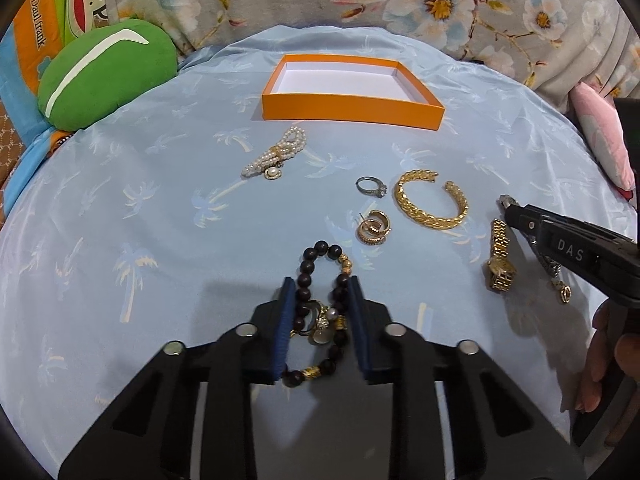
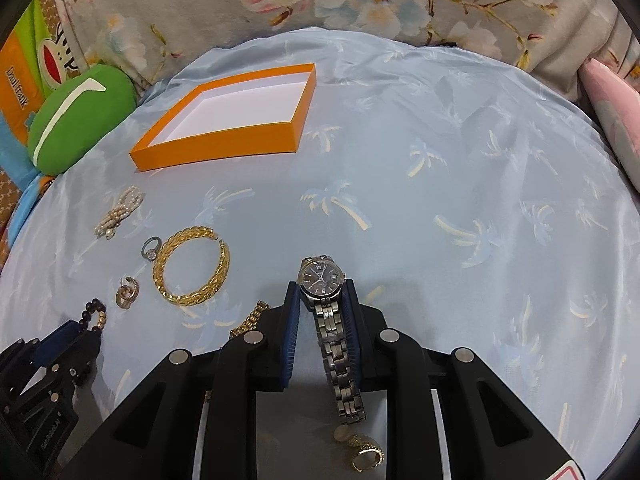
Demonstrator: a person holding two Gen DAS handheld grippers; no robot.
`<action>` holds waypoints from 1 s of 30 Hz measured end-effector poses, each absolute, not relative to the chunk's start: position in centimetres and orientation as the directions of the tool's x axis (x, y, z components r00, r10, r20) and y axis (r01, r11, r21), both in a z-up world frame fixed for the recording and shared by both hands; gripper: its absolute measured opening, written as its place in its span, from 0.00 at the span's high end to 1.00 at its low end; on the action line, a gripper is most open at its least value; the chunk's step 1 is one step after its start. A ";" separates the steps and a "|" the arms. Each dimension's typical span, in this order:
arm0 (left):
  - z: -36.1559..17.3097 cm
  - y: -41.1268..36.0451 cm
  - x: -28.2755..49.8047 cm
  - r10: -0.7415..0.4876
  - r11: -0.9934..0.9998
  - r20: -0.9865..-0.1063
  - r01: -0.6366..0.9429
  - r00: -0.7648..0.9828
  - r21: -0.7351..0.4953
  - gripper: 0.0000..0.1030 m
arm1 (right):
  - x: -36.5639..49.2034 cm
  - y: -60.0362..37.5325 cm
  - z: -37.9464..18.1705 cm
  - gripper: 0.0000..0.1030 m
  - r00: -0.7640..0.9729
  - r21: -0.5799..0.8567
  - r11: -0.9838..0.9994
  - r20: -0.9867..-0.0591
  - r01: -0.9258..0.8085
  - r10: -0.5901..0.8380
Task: Organize jewelry
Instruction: 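Carry the silver watch and black-bead bracelet into the orange box with both tools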
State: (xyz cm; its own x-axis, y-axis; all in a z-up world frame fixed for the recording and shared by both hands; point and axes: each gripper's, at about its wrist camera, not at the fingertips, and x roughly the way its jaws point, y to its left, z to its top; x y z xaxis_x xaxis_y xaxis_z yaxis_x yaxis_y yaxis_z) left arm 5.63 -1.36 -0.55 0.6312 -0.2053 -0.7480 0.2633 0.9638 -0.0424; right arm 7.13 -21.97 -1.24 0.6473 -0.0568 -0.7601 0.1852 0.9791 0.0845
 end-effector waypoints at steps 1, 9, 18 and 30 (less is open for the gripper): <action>-0.5 -1.3 5.5 -0.218 0.962 -0.748 0.268 0.627 -0.055 0.86 | 7.0 -21.9 -1.2 0.81 0.648 0.085 0.979 -0.760 0.184 -0.056; 0.2 -0.9 4.9 -0.268 0.952 -0.742 0.286 0.615 -0.107 0.92 | 5.9 -21.6 -0.6 0.81 0.661 0.102 0.979 -0.749 0.178 -0.042; 1.1 -1.2 3.9 -0.266 0.951 -0.728 0.297 0.632 -0.090 0.92 | 4.9 -21.8 0.1 0.81 0.675 0.117 0.976 -0.737 0.183 -0.039; 5.7 -0.9 3.6 -0.287 0.945 -0.662 0.316 0.692 -0.080 0.92 | 4.5 -22.4 2.9 0.84 0.715 0.131 0.977 -0.698 0.167 -0.029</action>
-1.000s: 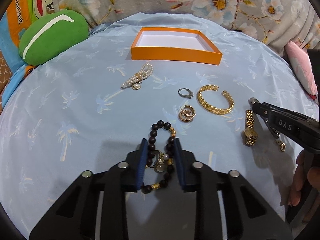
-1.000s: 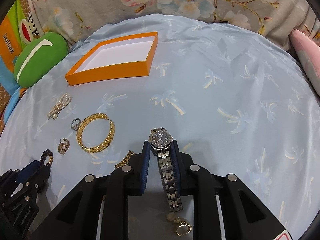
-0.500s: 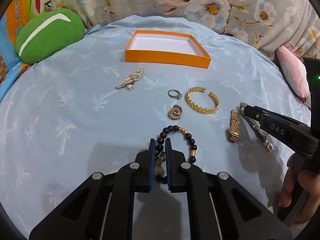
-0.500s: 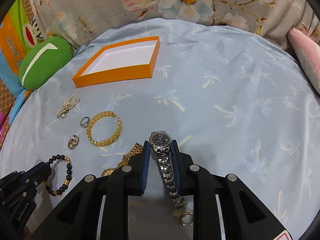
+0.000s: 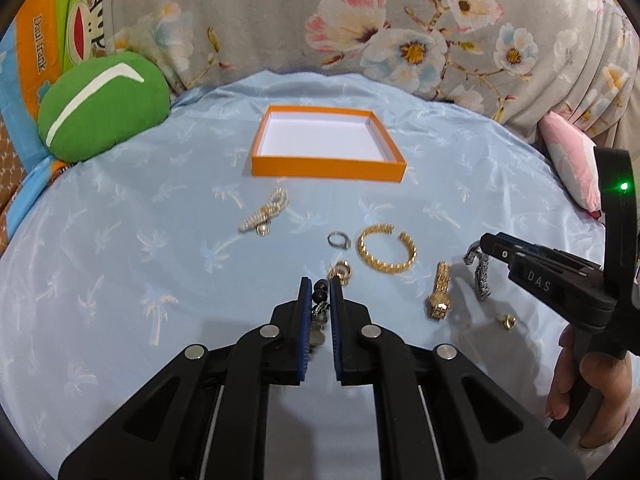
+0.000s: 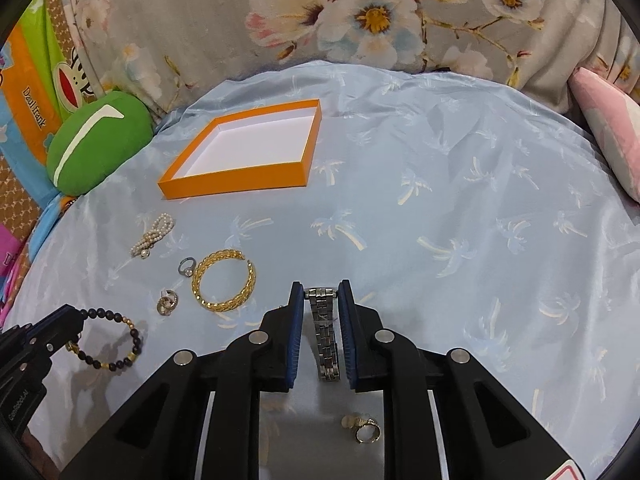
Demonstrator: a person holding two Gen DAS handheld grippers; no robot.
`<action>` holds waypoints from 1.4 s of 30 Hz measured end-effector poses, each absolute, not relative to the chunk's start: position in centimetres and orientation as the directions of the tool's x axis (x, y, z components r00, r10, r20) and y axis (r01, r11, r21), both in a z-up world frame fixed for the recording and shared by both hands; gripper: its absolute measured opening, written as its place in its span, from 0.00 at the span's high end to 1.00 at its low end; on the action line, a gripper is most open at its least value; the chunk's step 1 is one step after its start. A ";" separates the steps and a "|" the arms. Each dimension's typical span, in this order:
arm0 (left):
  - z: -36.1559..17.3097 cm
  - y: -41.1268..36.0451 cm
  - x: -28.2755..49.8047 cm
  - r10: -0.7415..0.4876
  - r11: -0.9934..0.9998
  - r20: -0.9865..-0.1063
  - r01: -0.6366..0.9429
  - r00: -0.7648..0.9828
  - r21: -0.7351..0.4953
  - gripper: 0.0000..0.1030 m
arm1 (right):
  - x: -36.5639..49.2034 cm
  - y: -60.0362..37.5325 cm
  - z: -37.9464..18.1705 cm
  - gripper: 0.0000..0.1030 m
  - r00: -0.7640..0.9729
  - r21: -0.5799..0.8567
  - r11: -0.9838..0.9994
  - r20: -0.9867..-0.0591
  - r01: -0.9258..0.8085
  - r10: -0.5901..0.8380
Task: Organize jewelry
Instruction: 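Carry the silver watch and black-bead bracelet into the orange box with both tools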
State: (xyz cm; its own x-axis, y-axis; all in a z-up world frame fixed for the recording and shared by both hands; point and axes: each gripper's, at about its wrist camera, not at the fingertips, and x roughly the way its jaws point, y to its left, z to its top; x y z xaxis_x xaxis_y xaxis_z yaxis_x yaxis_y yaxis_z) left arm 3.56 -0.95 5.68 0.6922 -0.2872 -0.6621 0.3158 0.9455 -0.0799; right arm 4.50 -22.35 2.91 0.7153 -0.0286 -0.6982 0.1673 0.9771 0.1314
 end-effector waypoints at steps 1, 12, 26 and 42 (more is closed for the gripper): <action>6.2 -0.9 3.6 -0.287 0.945 -0.653 0.317 0.700 -0.076 0.92 | 4.6 -22.4 3.2 0.84 0.719 0.134 0.977 -0.695 0.165 -0.026; 10.6 -1.6 7.9 -0.263 0.947 -0.562 0.322 0.784 0.006 0.92 | 8.9 -22.0 6.4 0.84 0.752 0.127 0.985 -0.659 0.113 -0.002; 13.2 -4.9 21.7 -0.301 0.941 -0.507 0.339 0.807 -0.020 0.92 | 22.8 -20.9 8.7 0.84 0.764 0.129 0.991 -0.643 0.040 0.053; 9.3 -9.5 34.6 -0.261 0.948 -0.558 0.318 0.788 0.006 0.92 | 34.4 -21.3 5.7 0.84 0.725 0.113 0.992 -0.688 0.050 0.042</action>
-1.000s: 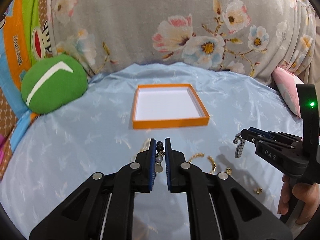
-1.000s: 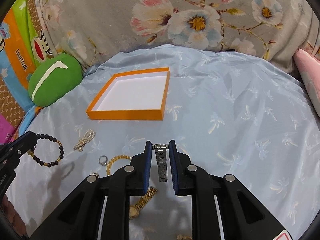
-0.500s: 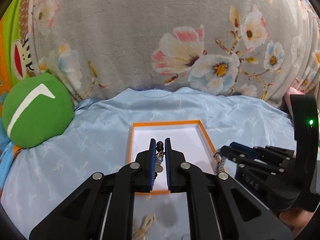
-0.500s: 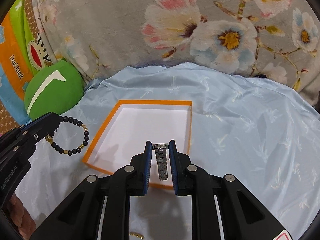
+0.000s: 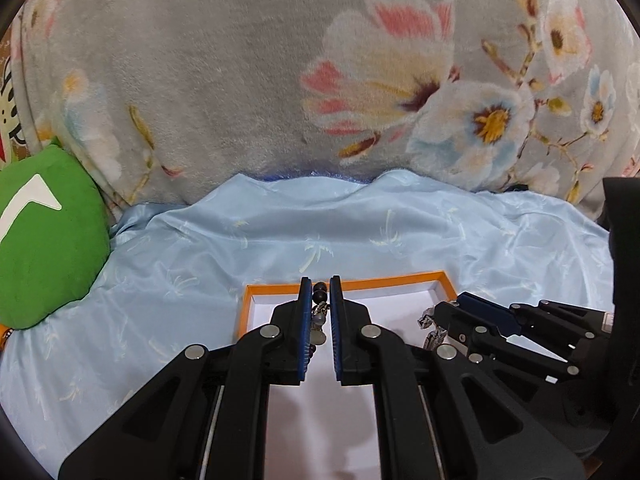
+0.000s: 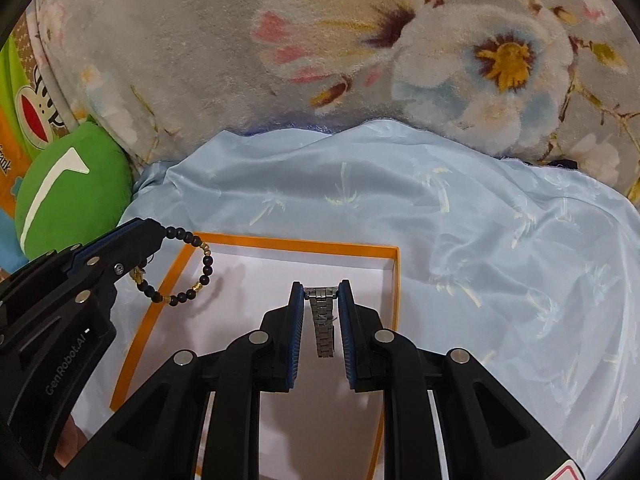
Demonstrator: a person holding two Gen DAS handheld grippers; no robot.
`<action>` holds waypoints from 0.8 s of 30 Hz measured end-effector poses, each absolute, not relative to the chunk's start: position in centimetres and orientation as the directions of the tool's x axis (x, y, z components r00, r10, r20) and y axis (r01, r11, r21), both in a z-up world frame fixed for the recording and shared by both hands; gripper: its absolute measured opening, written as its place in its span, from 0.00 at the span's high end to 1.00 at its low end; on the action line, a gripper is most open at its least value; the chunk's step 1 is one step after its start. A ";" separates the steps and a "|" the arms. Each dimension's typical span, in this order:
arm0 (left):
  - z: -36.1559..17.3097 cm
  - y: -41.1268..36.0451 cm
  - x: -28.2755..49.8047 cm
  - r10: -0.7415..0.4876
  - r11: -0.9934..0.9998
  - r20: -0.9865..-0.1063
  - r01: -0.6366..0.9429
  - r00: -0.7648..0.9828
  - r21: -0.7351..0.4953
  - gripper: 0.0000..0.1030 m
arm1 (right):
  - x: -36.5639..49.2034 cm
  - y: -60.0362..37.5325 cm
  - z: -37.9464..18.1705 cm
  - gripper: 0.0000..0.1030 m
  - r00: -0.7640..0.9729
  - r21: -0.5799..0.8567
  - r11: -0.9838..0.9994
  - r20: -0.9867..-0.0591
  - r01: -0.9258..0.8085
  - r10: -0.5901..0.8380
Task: Organize jewelry
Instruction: 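Carry the silver watch and black-bead bracelet into the orange box with both tools, then open both tools to release the watch and bracelet in the box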
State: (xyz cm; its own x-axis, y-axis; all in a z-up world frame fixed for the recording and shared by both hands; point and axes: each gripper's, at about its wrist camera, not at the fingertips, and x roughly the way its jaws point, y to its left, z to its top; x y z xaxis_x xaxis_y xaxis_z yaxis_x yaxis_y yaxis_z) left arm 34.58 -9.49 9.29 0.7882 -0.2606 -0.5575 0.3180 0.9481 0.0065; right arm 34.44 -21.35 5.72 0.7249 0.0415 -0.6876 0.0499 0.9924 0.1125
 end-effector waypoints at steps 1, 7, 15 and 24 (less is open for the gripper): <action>8.9 -9.7 35.0 -0.260 0.948 -0.563 0.319 0.785 0.006 0.92 | 34.7 -21.4 5.5 0.84 0.723 0.109 0.993 -0.690 0.052 0.038; 7.2 -10.6 36.8 -0.256 0.948 -0.591 0.319 0.765 0.002 0.92 | 36.3 -22.0 4.3 0.84 0.705 0.091 0.994 -0.709 0.057 0.024; 5.3 -10.7 38.0 -0.237 0.955 -0.625 0.297 0.744 -0.009 0.91 | 37.3 -21.9 3.5 0.84 0.692 0.050 0.997 -0.722 0.052 0.000; 5.7 -10.1 37.8 -0.236 0.959 -0.614 0.281 0.753 -0.024 0.88 | 36.7 -22.0 3.7 0.84 0.702 0.046 0.997 -0.712 0.059 -0.009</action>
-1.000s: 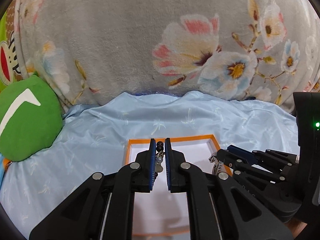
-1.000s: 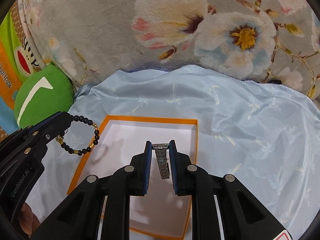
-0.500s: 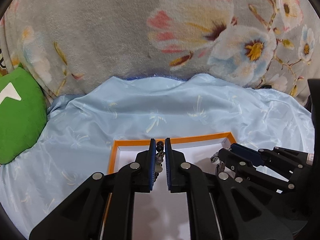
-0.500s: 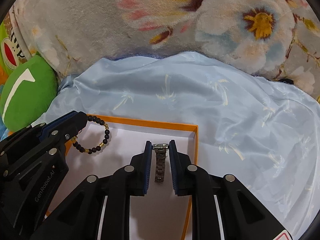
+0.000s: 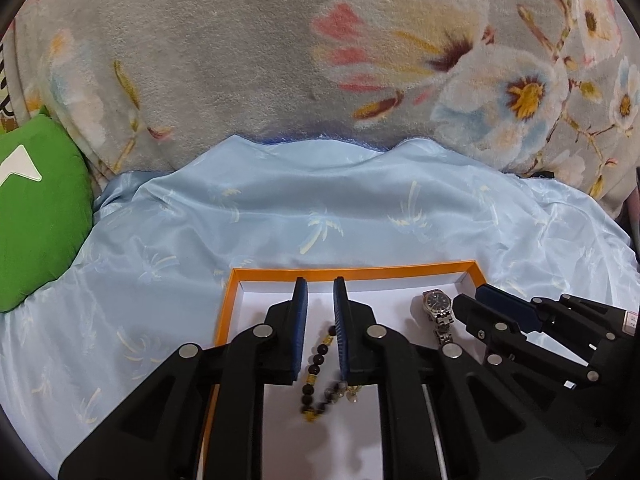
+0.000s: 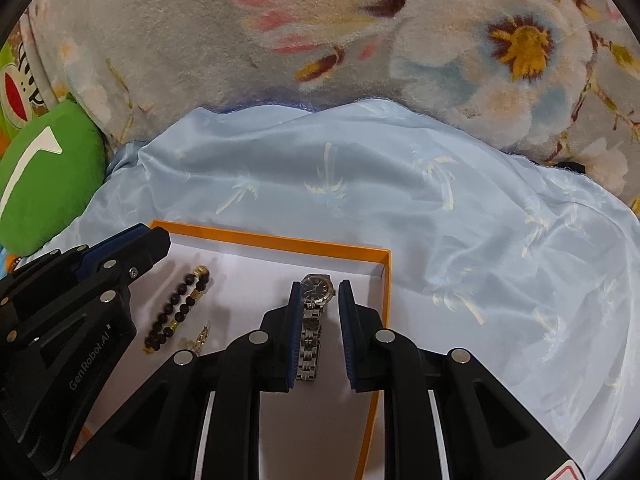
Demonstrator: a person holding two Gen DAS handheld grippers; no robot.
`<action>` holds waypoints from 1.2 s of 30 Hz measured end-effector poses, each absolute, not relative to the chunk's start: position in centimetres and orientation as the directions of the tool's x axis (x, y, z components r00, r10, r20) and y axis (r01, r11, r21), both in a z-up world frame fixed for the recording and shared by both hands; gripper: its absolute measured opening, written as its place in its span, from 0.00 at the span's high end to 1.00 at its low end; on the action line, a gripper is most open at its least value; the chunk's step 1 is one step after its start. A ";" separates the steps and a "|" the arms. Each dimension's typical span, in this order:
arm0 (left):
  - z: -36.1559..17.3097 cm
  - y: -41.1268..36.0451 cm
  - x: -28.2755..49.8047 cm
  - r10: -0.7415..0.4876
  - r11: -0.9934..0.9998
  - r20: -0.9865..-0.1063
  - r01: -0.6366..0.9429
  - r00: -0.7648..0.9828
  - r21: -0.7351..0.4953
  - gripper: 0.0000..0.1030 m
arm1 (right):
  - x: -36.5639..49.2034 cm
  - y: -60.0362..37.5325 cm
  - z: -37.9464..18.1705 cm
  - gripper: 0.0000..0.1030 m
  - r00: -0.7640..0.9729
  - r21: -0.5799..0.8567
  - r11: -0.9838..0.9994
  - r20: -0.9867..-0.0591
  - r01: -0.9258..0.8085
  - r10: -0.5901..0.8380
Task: Organize jewelry
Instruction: 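Open both tools to release the watch and bracelet in the box, then grasp the gold twisted cuff bangle with the left tool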
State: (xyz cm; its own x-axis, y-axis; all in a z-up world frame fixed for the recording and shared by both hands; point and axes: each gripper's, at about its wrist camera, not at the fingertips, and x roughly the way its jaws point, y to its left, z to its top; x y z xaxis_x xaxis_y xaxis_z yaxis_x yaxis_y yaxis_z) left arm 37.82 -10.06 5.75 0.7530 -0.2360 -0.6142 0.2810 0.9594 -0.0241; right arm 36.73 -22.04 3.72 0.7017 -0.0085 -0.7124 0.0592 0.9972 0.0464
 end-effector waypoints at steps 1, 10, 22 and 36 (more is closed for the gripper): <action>5.9 -9.9 37.7 -0.235 0.960 -0.613 0.279 0.754 -0.025 0.88 | 36.4 -22.1 3.9 0.84 0.705 0.044 0.997 -0.709 0.060 -0.011; 8.1 -4.7 31.9 -0.228 0.967 -0.590 0.253 0.774 -0.042 0.86 | 27.7 -23.2 8.1 0.83 0.763 0.072 0.995 -0.646 0.068 -0.005; 7.7 1.7 18.2 -0.187 0.975 -0.578 0.222 0.795 -0.011 0.73 | 11.1 -23.2 8.3 0.75 0.784 0.062 0.993 -0.619 0.101 -0.041; 2.4 1.0 12.4 -0.297 0.953 -0.663 0.255 0.687 -0.164 0.73 | 6.4 -20.0 3.7 0.75 0.738 0.103 0.991 -0.675 0.090 0.003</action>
State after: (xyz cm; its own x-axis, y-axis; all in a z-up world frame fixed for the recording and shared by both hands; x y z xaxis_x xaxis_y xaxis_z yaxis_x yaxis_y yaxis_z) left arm 12.42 0.98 2.40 0.6874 -0.2973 -0.6627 0.2545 0.9531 -0.1636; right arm 6.44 -19.96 3.71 0.7382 0.0030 -0.6746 0.0896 0.9907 0.1025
